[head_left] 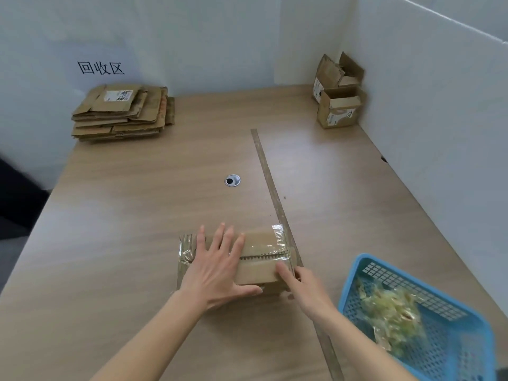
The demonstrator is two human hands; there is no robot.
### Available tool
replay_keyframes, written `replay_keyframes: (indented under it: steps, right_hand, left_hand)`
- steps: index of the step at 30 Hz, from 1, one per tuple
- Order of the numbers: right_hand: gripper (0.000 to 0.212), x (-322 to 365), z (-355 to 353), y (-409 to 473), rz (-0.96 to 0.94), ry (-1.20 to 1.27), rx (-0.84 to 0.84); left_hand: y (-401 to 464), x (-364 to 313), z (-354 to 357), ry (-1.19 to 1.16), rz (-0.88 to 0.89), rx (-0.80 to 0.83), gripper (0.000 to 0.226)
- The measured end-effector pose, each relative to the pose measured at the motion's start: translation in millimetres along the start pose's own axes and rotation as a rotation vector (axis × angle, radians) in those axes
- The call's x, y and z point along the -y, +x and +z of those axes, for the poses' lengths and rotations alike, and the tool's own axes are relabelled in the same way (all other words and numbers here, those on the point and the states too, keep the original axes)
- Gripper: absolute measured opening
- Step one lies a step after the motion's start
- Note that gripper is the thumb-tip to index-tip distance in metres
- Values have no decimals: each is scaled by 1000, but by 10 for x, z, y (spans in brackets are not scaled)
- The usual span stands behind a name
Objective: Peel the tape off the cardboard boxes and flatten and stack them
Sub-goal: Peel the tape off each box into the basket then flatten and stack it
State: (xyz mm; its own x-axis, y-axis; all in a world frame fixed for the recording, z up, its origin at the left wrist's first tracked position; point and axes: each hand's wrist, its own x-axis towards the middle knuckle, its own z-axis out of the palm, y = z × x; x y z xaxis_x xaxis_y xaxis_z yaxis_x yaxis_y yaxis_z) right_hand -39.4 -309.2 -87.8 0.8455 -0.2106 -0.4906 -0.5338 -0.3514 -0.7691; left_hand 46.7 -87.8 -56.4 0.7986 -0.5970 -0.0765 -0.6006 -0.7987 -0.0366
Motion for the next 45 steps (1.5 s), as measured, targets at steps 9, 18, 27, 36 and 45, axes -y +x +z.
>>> replay_keyframes:
  steps: [9, 18, 27, 36, 45]
  right_hand:
    - [12, -237, 14, -58, -184, 117, -149]
    - [7, -66, -53, -272, 5, 166, -40]
    - [6, 584, -478, 177, -247, -13, -144]
    - [34, 64, -456, 150, -634, -230, -100]
    - [7, 293, -402, 351, -799, -483, -43]
  left_hand:
    - [-51, 160, 300, -67, -50, -55, 119]
    - [-71, 177, 281, -77, -48, -57, 120]
    - [-102, 152, 218, -126, 111, -89, 118]
    - [-101, 179, 265, -143, 129, -120, 117]
    - [-83, 199, 261, -160, 168, -125, 115]
